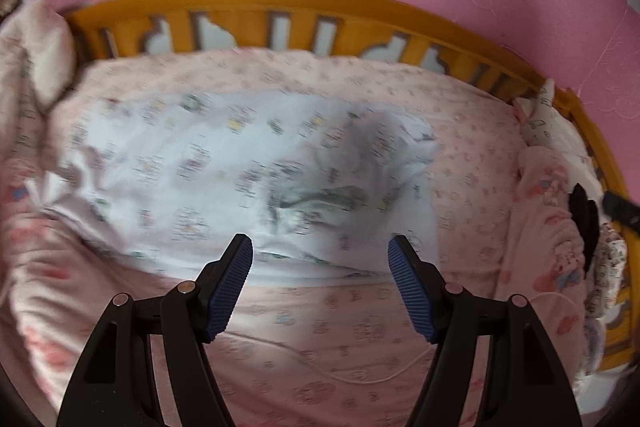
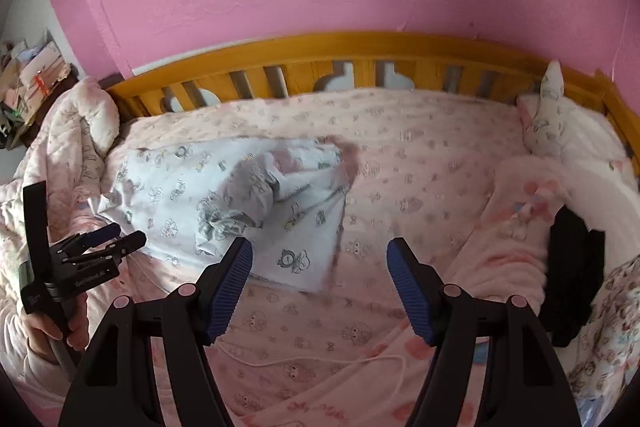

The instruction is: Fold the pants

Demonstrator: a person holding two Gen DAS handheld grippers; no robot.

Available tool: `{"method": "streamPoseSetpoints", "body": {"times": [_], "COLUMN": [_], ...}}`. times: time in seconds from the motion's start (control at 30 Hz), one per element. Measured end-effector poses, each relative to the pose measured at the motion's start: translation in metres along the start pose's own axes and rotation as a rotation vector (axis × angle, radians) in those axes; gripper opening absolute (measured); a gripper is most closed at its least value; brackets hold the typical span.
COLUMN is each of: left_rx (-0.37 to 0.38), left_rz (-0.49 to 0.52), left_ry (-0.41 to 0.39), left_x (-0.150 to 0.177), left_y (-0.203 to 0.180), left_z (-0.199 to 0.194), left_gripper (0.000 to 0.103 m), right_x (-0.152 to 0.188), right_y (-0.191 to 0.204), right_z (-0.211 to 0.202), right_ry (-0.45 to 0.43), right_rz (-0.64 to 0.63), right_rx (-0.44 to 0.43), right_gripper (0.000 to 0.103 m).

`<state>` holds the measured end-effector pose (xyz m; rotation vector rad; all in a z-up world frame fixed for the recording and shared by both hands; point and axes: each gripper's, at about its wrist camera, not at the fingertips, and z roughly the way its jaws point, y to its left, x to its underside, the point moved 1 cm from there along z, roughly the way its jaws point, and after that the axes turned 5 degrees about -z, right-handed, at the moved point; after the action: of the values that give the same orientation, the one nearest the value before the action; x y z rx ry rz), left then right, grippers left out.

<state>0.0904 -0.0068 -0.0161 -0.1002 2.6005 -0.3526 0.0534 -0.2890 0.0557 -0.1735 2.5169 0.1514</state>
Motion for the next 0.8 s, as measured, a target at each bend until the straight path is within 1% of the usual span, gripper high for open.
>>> {"method": "streamPoseSetpoints", "body": {"times": [0.03, 0.1, 0.13, 0.17, 0.2, 0.23, 0.3, 0.33, 0.37, 0.43, 0.47, 0.57, 0.63, 0.7, 0.73, 0.8], "left_rx": [0.027, 0.087, 0.106, 0.123, 0.126, 0.119, 0.093, 0.073, 0.068, 0.085, 0.095, 0.126, 0.131, 0.132, 0.127, 0.098], "left_rz": [-0.008, -0.040, -0.054, -0.062, -0.063, -0.060, -0.041, -0.028, -0.016, -0.010, -0.018, -0.056, -0.079, -0.083, -0.077, -0.059], "left_ry": [0.025, 0.074, 0.094, 0.108, 0.113, 0.112, 0.101, 0.101, 0.109, 0.143, 0.165, 0.203, 0.209, 0.196, 0.180, 0.109], "left_x": [-0.003, -0.007, -0.010, -0.013, -0.017, -0.020, -0.027, -0.030, -0.032, -0.033, -0.033, -0.033, -0.034, -0.038, -0.040, -0.049], "left_y": [-0.002, -0.006, -0.008, -0.010, -0.013, -0.016, -0.022, -0.025, -0.028, -0.031, -0.033, -0.034, -0.032, -0.031, -0.031, -0.030], "left_z": [0.011, 0.032, 0.041, 0.052, 0.062, 0.069, 0.086, 0.095, 0.105, 0.124, 0.133, 0.155, 0.164, 0.167, 0.166, 0.156], "left_gripper": [0.069, 0.068, 0.067, 0.061, 0.057, 0.056, 0.054, 0.054, 0.054, 0.054, 0.054, 0.053, 0.043, 0.010, 0.007, 0.004], "right_x": [0.003, 0.006, 0.006, 0.007, 0.006, 0.005, 0.003, 0.001, 0.000, -0.003, -0.003, 0.001, 0.004, 0.006, 0.007, 0.007], "right_y": [-0.001, -0.001, -0.001, 0.000, 0.001, 0.002, 0.004, 0.005, 0.006, 0.007, 0.008, 0.004, -0.002, -0.008, -0.012, -0.016], "right_z": [0.014, 0.035, 0.052, 0.062, 0.074, 0.088, 0.104, 0.114, 0.118, 0.126, 0.130, 0.135, 0.139, 0.143, 0.145, 0.147], "right_ry": [-0.010, -0.031, -0.056, -0.072, -0.082, -0.092, -0.102, -0.105, -0.108, -0.115, -0.114, -0.115, -0.104, -0.093, -0.087, -0.085], "right_rz": [0.012, 0.017, 0.016, 0.015, 0.015, 0.012, 0.004, 0.002, -0.001, -0.013, -0.024, -0.030, -0.009, 0.009, 0.021, 0.031], "right_rx": [-0.004, 0.016, 0.031, 0.041, 0.060, 0.075, 0.065, 0.059, 0.056, 0.063, 0.082, 0.099, 0.096, 0.098, 0.103, 0.108], "right_gripper": [0.071, 0.071, 0.071, 0.071, 0.071, 0.071, 0.071, 0.071, 0.071, 0.071, 0.071, 0.071, 0.071, 0.071, 0.071, 0.071]}}
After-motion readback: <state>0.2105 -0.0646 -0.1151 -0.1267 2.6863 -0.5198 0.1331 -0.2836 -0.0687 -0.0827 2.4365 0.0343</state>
